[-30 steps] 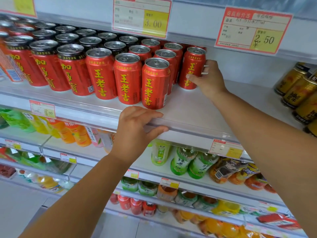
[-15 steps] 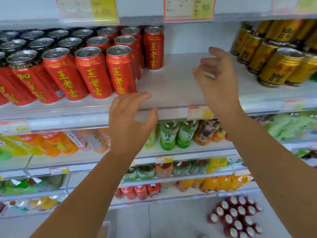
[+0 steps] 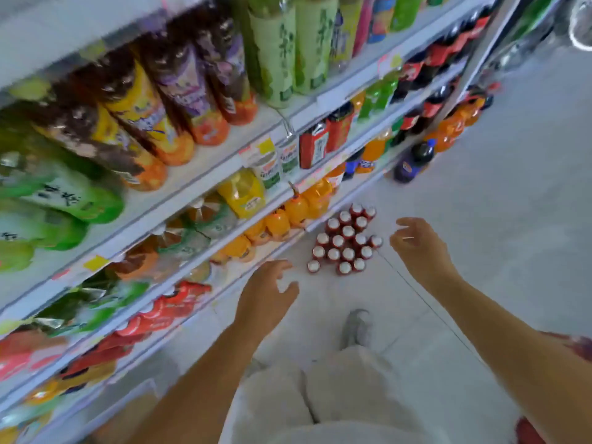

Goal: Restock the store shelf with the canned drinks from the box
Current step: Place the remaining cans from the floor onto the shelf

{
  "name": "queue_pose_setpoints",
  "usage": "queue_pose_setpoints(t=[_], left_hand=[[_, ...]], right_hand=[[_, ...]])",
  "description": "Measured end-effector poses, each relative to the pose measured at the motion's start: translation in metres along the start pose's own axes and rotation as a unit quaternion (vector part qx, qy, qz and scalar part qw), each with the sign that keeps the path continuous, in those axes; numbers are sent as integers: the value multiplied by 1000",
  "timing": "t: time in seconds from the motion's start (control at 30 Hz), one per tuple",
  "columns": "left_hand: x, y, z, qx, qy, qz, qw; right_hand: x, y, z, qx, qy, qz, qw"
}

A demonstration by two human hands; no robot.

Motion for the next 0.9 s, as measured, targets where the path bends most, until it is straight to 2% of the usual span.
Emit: queue_pose_setpoints(t=[0.13, 0.23, 0.37, 0.47, 0.63, 0.77, 0.9], left_hand=[[45, 33, -99, -11, 55, 114, 992], [81, 68, -159, -5, 77, 177, 981], [137, 132, -235, 17, 109, 218, 970], [190, 191, -291, 36, 123, 224, 966], [278, 290, -372, 55, 100, 214, 970], [327, 341, -417, 54, 77, 179, 979], [355, 359, -445, 25, 66, 127, 989]], right_hand=[[51, -107, -11, -61, 54, -102, 991], [92, -179, -45, -78, 94, -144, 982], [149, -272, -112, -70, 127, -196, 970], [192, -339, -168, -86, 136, -229, 960], [254, -426, -268, -86, 139, -232, 959], [286, -469, -325, -63, 90, -195, 975], [300, -497, -357, -41, 35, -189, 980]])
Point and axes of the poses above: each hand's wrist, its own x-axis towards the middle knuckle, its own z-axis out of the back of the hand, y = z × x, the point moved 7 cm from there along x, towards the middle knuckle, and after that the axes turned 1 degree about z, right-handed, at the moved point
